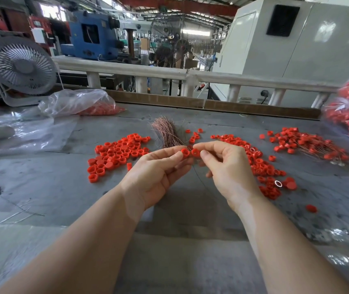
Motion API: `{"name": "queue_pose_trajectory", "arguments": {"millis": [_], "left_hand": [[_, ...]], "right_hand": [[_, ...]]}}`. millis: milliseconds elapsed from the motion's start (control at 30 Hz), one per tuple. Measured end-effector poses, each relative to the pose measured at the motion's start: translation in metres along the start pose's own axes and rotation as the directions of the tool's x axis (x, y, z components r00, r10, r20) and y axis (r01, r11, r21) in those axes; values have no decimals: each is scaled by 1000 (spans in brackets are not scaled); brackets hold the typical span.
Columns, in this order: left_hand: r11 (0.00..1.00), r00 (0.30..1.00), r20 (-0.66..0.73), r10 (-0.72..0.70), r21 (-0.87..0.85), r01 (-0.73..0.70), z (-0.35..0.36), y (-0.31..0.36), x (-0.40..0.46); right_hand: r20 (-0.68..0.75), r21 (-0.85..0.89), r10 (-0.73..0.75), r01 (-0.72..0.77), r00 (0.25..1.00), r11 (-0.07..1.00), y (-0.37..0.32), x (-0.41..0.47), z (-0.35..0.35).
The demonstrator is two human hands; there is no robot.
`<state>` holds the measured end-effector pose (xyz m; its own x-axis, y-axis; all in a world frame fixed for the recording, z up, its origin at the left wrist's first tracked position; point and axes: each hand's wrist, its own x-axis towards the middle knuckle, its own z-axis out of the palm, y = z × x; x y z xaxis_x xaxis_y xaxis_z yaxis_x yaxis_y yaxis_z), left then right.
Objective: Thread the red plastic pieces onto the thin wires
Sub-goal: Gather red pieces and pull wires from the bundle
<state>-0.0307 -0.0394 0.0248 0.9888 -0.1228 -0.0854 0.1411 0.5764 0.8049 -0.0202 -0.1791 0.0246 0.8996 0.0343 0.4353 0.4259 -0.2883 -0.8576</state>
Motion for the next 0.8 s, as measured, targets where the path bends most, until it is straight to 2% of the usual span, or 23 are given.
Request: {"name": "queue_pose_trajectory", "arguments": {"millis": [233,800], "left_hand": [[1000,1000,4,6,-10,-6,0,0,0],[1000,998,55,17,-12,-17,2,2,-3]], "right_hand": [[20,29,-4,3,1000,1000,-2,0,1],[-118,20,-98,101,988,995,-4,1,-2]]}}
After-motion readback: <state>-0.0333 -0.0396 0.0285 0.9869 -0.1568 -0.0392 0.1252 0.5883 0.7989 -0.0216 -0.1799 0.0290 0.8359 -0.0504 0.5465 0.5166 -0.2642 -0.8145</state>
